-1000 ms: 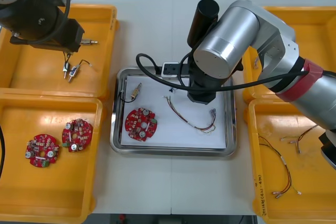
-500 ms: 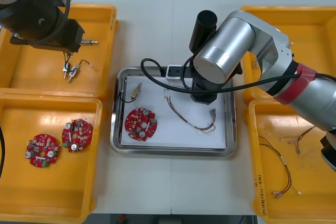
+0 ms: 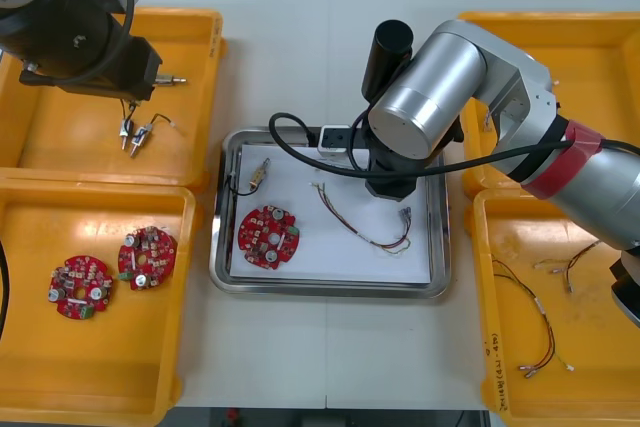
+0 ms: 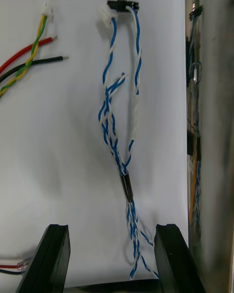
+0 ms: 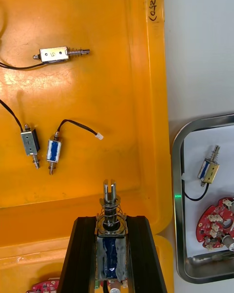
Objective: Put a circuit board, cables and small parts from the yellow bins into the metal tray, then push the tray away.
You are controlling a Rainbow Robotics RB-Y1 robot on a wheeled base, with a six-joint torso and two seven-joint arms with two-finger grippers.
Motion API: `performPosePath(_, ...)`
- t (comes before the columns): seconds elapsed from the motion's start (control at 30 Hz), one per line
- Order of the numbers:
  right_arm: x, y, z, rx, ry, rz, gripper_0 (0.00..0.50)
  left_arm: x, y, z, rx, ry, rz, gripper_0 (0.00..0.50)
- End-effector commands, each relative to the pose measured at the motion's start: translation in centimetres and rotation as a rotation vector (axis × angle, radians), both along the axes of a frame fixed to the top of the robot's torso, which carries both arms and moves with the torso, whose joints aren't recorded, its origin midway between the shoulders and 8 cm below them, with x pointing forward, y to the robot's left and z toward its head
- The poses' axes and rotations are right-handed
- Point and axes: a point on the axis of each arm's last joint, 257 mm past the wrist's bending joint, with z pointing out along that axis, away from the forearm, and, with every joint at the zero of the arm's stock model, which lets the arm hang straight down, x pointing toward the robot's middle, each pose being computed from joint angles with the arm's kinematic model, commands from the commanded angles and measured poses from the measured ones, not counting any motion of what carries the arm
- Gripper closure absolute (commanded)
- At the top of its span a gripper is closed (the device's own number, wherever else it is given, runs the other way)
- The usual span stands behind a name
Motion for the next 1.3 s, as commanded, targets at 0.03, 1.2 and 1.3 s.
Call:
performPosePath(0.03, -0.8, 1.7, 2.0, 0.027, -0.004, 0.032, 0.0, -0.6, -0.9, -0.1, -0.057, 0.003, 0.055, 0.5)
performPosePath(1.2, -2.2, -2.8, 14.7, 0.283, -0.096, -0.196, 0.0, -2.0, -9.8, -1.8, -0.039, 0.018, -0.069, 0.497)
performPosePath(1.3, -2.5, -4.2, 14.8, 0.319, -0.107, -0.256, 0.0, -2.3, -11.5, -2.3, -0.034, 0.024, -0.086, 0.498)
